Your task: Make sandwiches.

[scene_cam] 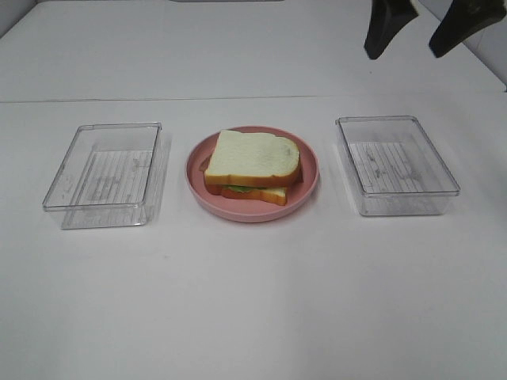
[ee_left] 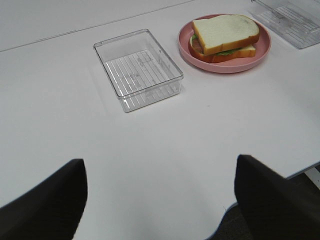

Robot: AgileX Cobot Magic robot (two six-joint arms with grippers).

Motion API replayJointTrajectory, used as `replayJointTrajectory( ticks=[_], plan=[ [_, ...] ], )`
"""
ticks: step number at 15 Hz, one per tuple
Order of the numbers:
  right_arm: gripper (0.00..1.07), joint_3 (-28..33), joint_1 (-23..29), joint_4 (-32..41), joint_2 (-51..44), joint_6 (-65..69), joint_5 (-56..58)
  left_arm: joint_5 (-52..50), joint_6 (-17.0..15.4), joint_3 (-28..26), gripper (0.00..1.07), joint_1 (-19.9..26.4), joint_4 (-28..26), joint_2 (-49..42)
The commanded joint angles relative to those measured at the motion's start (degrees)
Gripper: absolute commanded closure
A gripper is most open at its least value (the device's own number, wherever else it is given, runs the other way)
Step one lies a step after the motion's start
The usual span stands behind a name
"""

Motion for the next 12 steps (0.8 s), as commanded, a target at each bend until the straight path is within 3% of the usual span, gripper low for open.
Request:
replayJointTrajectory(
  ticks=[1, 4, 7, 12],
  plan=[
    [0.31, 4.8, -0.2, -0.5, -7.8, 0.3, 3.2, -0.7, 0.1, 0.2, 0.29, -0.1, -0.2, -1.2],
    [0.31, 14.2, -0.2, -0.9, -18.3, 0.0, 3.0, -0.7, 0.1, 0.2, 0.29, -0.1, -0.2, -1.2],
    [0.31, 32.5, -0.2, -1.1, -37.7, 0.0, 0.5, -0.7, 0.1, 0.2, 0.29, -0.1, -0.2, -1.2],
    [0.31, 50.9, -0.2, -1.1, -59.8, 0.0, -1.0, -0.7, 0.1, 0.2, 0.29, -0.1, -0.2, -1.2]
  ],
)
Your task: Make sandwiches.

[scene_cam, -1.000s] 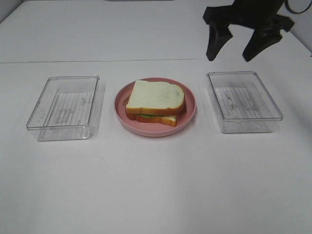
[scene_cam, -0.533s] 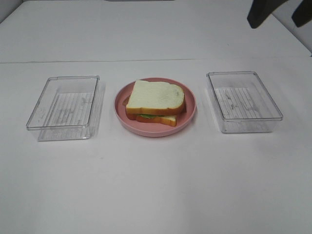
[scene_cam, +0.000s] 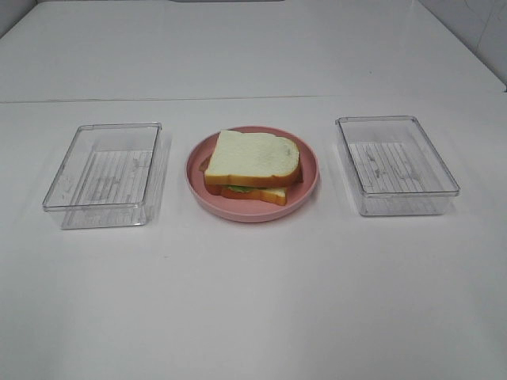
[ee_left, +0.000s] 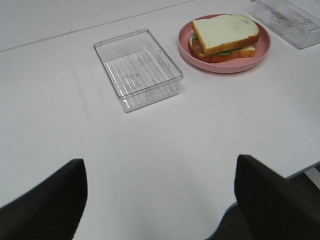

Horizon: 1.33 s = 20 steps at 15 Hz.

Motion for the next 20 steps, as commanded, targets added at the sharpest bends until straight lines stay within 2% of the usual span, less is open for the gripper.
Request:
replayJointTrajectory(
  ticks=[1, 2, 4, 9, 20],
  plan=[
    [0.31, 7.4, -0.2, 0.3, -10.6, 0.0, -1.4, -0.7, 0.1, 0.2, 0.29, -0.1, -0.2, -1.2],
    [0.31, 11.0, -0.2, -0.6, -17.8, -1.3, -1.8, -0.7, 0.1, 0.2, 0.29, -0.1, -0.2, -1.2],
    [0.31, 14.6, -0.2, -0.3, -25.8, -3.0, -4.0, -0.7, 0.1, 0.2, 0.29, -0.1, -0.2, -1.2],
    [0.31, 20.8, -0.2, 0.4, -38.3, -9.5, -8.1, -0.7, 0.1, 0.2, 0.29, -0.1, -0.2, -1.2],
    [0.31, 20.9, -0.2, 0.6, -39.6, -6.2, -8.2, -0.7, 0.1, 0.2, 0.29, -0.1, -0.2, -1.2]
  ],
)
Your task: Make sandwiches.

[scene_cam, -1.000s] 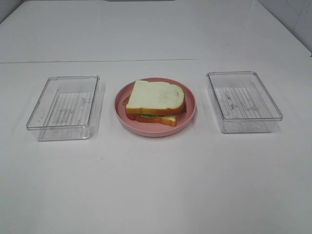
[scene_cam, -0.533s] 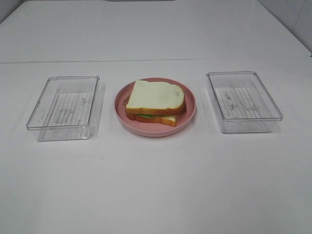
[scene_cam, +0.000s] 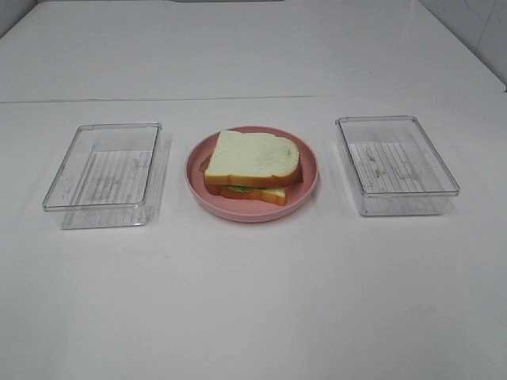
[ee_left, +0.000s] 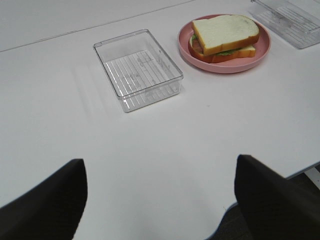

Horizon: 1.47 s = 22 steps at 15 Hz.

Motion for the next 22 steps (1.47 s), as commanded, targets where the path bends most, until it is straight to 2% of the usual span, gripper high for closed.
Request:
replayJointTrajectory(
  ticks=[1, 7, 11, 12, 13, 16, 19, 22],
  plan=[
    [0.31, 0.3, -0.2, 0.1, -0.6, 0.3, -0.7, -0.7, 0.1, 0.2, 0.29, -0.1, -0.2, -1.2],
    [0.31, 0.3, -0.2, 0.1, -0.5, 0.3, -0.7, -0.7, 0.1, 0.2, 0.29, -0.1, -0.2, -1.2],
    [0.31, 0.3, -0.3, 0.4, -0.5, 0.3, -0.7, -0.7, 0.1, 0.2, 0.29, 6.0, -0.2, -1.2],
    [0.31, 0.3, -2.3, 0.6, -0.5, 0.3, -0.7, -0.7, 0.1, 0.2, 0.29, 8.5, -0.2, -1.2],
    [0.31, 0.3, -7.7, 0.8, -0.6, 0.3, -0.7, -0.7, 0.1, 0.2, 0.29, 12.7, -0.2, -1.2],
    [0.31, 0.3, -14.8, 0.9, -0.6, 0.3, -0.7, -0.7, 0.1, 0.2, 0.29, 17.1, -0.2, -1.2],
    [0.31, 0.3, -16.3, 1.0, -1.6, 0.5, -0.7, -0.7, 0.1, 0.2, 0.29, 18.4, -0.2, -1.4],
    [0.31, 0.3, -16.2, 1.3, -7.0, 0.5, -0.7, -0.7, 0.1, 0.2, 0.29, 18.4, -0.2, -1.4]
  ],
)
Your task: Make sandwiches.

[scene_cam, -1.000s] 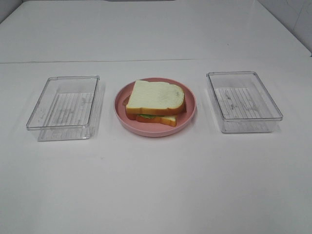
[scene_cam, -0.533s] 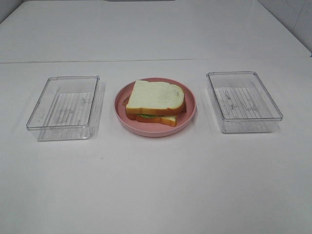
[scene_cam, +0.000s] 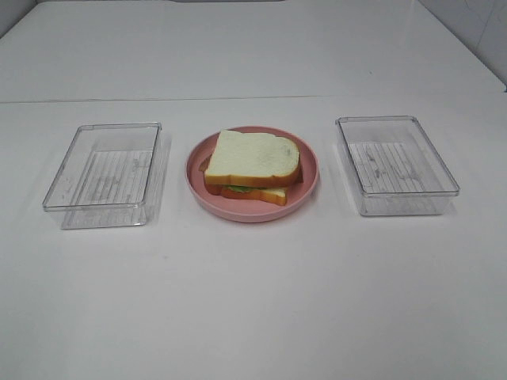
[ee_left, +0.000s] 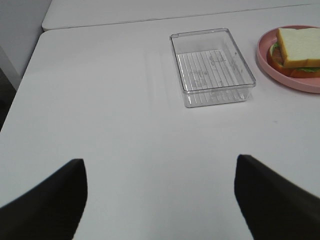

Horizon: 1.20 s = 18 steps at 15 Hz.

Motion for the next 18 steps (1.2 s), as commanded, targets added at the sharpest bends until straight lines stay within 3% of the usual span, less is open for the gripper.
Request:
replayJointTrajectory(
  ticks=[1, 18],
  plan=[
    [0.31, 0.3, -0.2, 0.5, -2.1, 0.4, -0.6, -0.7, 0.1, 0.2, 0.29, 0.2, -0.2, -1.4],
    [0.31, 0.3, -0.1, 0.7, -2.0, 0.4, -0.6, -0.7, 0.1, 0.2, 0.29, 0.2, -0.3, -1.3]
  ],
)
